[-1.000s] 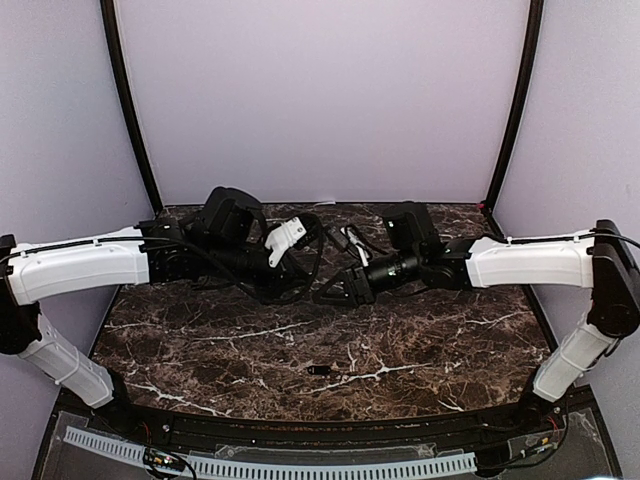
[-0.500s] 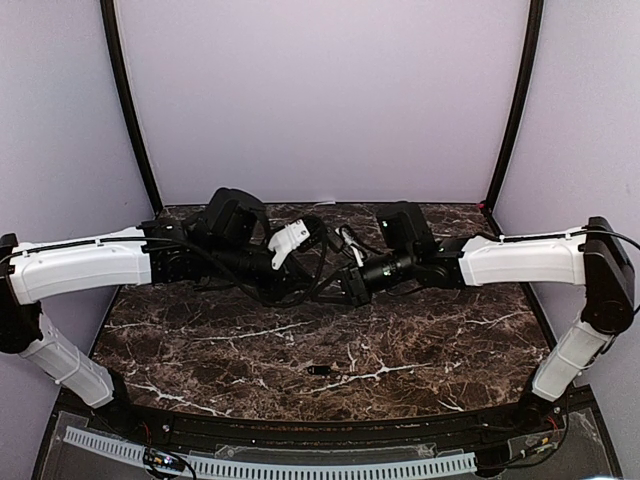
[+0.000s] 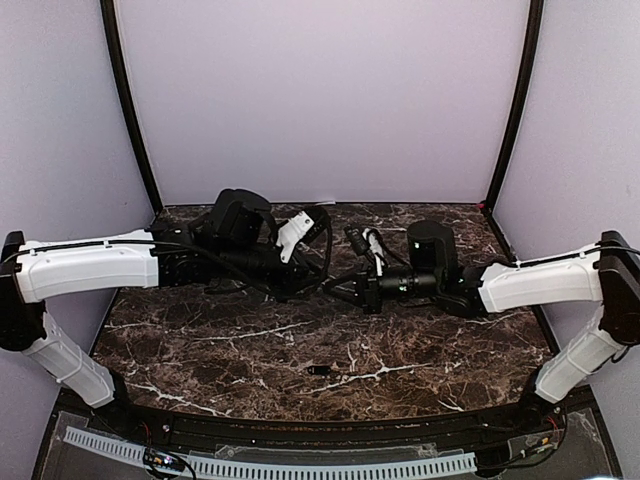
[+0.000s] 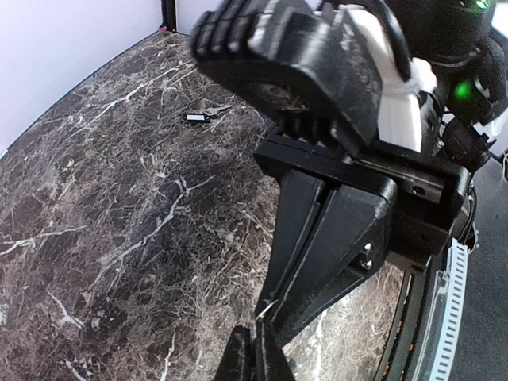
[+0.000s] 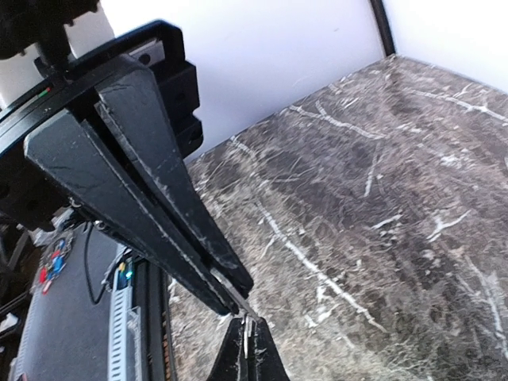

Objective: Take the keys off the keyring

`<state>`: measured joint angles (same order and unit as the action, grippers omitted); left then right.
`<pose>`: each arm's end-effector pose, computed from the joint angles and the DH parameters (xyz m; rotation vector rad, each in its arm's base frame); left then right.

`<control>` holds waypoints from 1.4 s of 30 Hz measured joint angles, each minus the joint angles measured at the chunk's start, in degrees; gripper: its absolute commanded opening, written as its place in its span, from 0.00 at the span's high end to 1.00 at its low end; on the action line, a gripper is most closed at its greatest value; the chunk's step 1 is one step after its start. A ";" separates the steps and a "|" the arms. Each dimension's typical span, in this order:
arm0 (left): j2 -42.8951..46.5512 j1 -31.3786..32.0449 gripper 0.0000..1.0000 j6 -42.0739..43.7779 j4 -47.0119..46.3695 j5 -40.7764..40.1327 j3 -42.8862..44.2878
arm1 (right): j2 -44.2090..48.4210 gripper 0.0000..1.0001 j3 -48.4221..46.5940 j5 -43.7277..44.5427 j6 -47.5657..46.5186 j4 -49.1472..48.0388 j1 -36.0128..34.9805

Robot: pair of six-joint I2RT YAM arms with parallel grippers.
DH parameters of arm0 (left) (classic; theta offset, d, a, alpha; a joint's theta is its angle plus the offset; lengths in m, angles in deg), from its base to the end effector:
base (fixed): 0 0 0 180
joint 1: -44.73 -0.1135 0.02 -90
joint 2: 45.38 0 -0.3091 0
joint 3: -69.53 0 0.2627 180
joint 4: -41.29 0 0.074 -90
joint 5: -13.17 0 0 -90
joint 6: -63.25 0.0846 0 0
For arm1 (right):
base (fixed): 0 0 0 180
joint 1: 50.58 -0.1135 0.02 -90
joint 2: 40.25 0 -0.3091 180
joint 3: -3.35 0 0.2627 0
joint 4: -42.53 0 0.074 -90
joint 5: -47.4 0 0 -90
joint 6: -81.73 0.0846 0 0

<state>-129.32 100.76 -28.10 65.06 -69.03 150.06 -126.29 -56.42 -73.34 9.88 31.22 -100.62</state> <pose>0.2084 -0.3298 0.3332 1.0551 1.8480 -0.7505 0.2083 0.3159 0.2677 -0.9379 1.7742 1.2922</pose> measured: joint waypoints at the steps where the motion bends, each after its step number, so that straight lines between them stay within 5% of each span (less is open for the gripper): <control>1: -0.44 -0.04 1.00 -1.60 -0.79 0.33 -0.02 | 0.20 1.00 1.14 1.51 0.09 -1.97 -0.17; 22: -3.23 -0.66 1.00 -16.85 -7.30 4.98 -0.17 | 4.31 1.00 10.99 23.69 -1.92 -16.72 -5.20; 42: -4.15 -3.58 1.00 -32.48 -10.38 10.71 -1.33 | -1.33 1.00 11.98 48.59 -22.32 -29.88 -12.79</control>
<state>-133.47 97.18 -60.57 54.68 -58.32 148.73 -127.62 -44.44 -24.76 -12.44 1.34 -113.41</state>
